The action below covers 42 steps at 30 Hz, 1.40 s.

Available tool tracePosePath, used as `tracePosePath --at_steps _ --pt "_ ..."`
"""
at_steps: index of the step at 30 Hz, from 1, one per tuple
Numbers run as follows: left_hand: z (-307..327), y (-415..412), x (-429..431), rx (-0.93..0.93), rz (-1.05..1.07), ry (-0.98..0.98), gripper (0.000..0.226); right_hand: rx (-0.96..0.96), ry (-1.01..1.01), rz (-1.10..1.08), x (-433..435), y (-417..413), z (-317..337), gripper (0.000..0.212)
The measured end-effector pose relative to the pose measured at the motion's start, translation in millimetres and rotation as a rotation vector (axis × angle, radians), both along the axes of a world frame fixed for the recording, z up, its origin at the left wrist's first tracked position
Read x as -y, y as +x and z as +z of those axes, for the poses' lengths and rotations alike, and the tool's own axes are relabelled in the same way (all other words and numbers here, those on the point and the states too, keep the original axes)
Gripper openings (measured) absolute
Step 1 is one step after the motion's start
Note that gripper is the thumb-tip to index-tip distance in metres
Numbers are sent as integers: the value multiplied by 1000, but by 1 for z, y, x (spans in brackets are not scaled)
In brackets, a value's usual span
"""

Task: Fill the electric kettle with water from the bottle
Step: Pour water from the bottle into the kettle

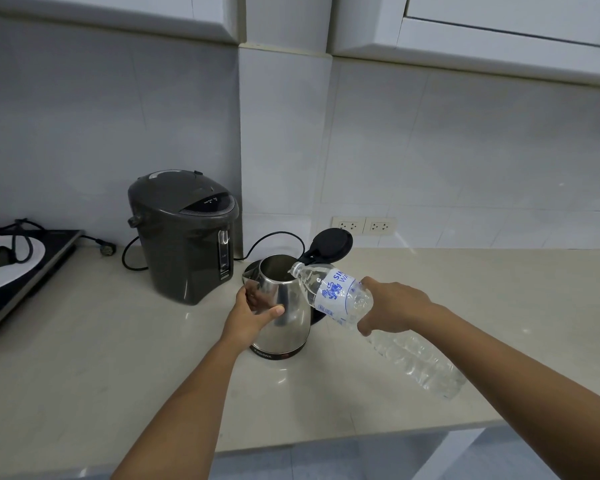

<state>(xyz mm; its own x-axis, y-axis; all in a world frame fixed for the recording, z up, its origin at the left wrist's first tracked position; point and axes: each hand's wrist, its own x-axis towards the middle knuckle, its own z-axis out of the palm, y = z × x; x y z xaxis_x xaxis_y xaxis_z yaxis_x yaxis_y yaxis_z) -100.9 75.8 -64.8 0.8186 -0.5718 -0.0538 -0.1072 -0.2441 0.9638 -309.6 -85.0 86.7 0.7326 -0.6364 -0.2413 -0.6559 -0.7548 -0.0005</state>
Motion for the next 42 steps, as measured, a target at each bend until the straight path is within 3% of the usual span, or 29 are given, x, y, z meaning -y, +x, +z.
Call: tracePosePath --at_steps 29,35,42 --pt "-4 4 0 -8 -6 -7 93 -21 -5 1 0 0 3 85" --pt "-1 3 -1 9 -32 27 95 38 36 -31 -3 -4 -11 87" --pt "9 6 -10 51 -77 117 81 181 183 -75 -10 -10 -44 86"
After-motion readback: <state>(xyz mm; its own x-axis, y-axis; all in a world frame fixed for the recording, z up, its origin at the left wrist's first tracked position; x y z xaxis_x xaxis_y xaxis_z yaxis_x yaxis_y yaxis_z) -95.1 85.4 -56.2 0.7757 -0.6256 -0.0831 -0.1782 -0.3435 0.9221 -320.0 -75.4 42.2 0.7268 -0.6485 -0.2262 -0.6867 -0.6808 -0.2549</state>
